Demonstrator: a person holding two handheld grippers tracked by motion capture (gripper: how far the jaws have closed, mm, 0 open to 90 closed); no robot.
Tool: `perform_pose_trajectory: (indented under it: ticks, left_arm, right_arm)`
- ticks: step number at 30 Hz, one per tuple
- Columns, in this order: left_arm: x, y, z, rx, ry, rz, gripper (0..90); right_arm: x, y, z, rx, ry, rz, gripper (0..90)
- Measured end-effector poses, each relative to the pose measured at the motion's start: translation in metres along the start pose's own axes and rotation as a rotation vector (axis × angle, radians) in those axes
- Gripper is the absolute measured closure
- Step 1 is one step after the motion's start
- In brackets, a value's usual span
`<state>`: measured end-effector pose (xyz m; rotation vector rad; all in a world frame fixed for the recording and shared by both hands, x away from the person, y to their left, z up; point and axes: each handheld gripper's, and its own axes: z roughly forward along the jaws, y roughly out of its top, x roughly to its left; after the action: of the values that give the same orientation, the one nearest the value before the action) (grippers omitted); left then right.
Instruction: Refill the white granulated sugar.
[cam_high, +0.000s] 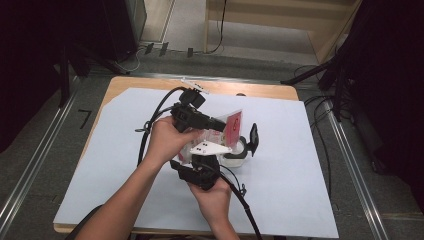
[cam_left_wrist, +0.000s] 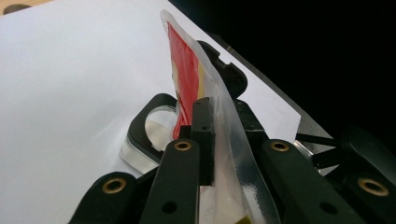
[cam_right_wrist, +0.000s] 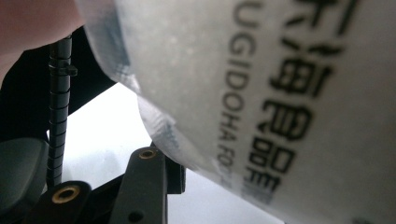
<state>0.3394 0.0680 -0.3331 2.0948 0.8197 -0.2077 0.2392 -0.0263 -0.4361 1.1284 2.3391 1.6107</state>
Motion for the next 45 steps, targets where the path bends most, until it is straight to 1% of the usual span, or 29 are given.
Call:
perform_pose_trajectory:
  ticks: [1, 8, 11, 13, 21, 25, 26, 28, 29, 30, 34, 37, 40, 45]
  left_arm:
    - [-0.0004, 0.0002, -0.0005, 0.006, 0.008, 0.002, 82.8]
    - [-0.0005, 0.0006, -0.0004, 0.001, 0.002, -0.002, 82.8]
    - [-0.0002, 0.0005, 0.0016, 0.001, -0.005, 0.004, 82.9]
    - [-0.0013, 0.0010, 0.0016, 0.008, 0.001, 0.006, 82.8]
    - [-0.0027, 0.0012, 0.0024, 0.003, -0.010, 0.004, 82.8]
    - [-0.0020, 0.0014, 0.0019, 0.003, 0.002, 0.008, 82.7]
    - [-0.0025, 0.0014, 0.0017, -0.005, 0.004, 0.005, 82.7]
    - [-0.0030, 0.0020, 0.0005, -0.011, -0.002, 0.006, 82.6]
    - [-0.0043, 0.0027, -0.0007, -0.005, 0.005, 0.009, 82.7]
    - [-0.0048, 0.0029, -0.0007, -0.015, 0.003, 0.013, 82.7]
    - [-0.0049, 0.0031, -0.0011, -0.017, 0.001, 0.009, 82.5]
    - [-0.0041, 0.0032, -0.0020, -0.017, 0.001, 0.002, 82.1]
    - [-0.0045, 0.0028, -0.0020, -0.008, 0.006, 0.007, 82.1]
    - [-0.0060, 0.0034, -0.0036, -0.021, 0.012, 0.009, 81.8]
  right_arm:
    - [0.0001, -0.0004, 0.0001, -0.004, 0.000, -0.001, 64.1]
    - [0.0004, 0.0006, -0.0006, 0.000, 0.002, -0.003, 64.2]
    - [0.0001, -0.0005, -0.0013, 0.001, -0.003, 0.002, 64.1]
    - [0.0000, -0.0006, -0.0019, 0.001, -0.006, 0.006, 64.2]
    - [0.0004, -0.0008, -0.0033, 0.001, -0.003, 0.009, 64.1]
    - [-0.0002, -0.0001, -0.0029, 0.003, -0.003, 0.010, 64.2]
    - [-0.0002, 0.0003, -0.0027, 0.004, -0.002, 0.013, 64.2]
    - [0.0001, 0.0013, -0.0032, 0.007, 0.000, 0.012, 64.2]
    - [0.0006, 0.0022, -0.0039, 0.008, -0.005, 0.007, 64.2]
    - [0.0008, 0.0027, -0.0042, 0.004, -0.007, 0.006, 64.2]
    - [0.0008, 0.0038, -0.0049, 0.005, -0.007, 0.004, 64.2]
    - [0.0013, 0.0046, -0.0049, 0.003, -0.004, 0.008, 64.2]
    - [0.0020, 0.0042, -0.0044, 0.003, 0.006, 0.015, 64.2]
    - [0.0024, 0.0057, -0.0046, -0.003, 0.010, 0.020, 63.6]
